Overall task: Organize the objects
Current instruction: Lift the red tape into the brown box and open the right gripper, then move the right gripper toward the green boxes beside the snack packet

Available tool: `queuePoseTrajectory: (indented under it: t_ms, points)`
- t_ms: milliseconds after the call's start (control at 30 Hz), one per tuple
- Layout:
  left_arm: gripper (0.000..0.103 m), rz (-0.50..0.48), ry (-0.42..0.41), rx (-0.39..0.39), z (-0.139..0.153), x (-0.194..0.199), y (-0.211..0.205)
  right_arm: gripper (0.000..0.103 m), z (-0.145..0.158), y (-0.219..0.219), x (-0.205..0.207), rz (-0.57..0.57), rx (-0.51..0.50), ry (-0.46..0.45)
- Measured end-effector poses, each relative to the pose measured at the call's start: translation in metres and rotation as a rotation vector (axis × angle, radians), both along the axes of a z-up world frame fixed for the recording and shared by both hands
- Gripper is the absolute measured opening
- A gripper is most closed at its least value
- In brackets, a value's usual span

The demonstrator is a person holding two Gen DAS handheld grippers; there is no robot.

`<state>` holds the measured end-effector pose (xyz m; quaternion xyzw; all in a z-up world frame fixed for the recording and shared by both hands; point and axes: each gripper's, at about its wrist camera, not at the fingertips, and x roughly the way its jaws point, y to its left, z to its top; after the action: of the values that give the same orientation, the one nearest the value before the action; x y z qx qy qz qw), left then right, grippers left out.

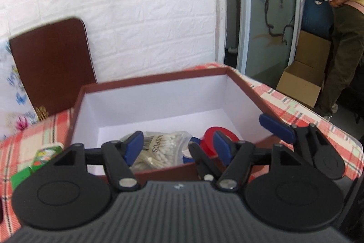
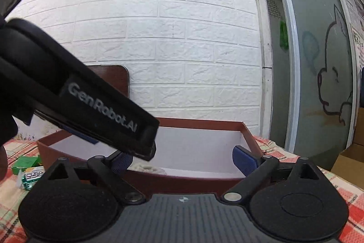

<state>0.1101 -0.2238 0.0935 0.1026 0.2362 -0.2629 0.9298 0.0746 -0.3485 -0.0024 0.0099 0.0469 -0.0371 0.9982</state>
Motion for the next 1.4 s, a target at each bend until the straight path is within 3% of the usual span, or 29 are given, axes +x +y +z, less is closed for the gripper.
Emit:
queuePoseTrajectory:
  t_ms: [167,367,500,967,1400]
  points:
    - [0.073,0.005,-0.036,-0.009,-0.005,-0.028,0.030,0.096,0.001,0.023,-0.022,-0.010,-0.008,-0.013]
    - [0.076,0.073,0.001,-0.005,-0.026,-0.044,0.080,0.096,0.000,0.032,-0.012,0.030,0.037,0.092]
    - [0.079,0.190,0.065,0.009,-0.049,-0.037,0.121,0.095,-0.011,0.038,0.011,0.077,0.043,0.203]
    - [0.079,0.570,0.186,-0.016,-0.103,-0.018,0.264,0.095,-0.021,0.131,-0.007,0.311,-0.097,0.347]
    - [0.082,0.833,0.114,-0.026,-0.105,-0.009,0.370,0.094,-0.029,0.161,-0.002,0.350,-0.190,0.429]
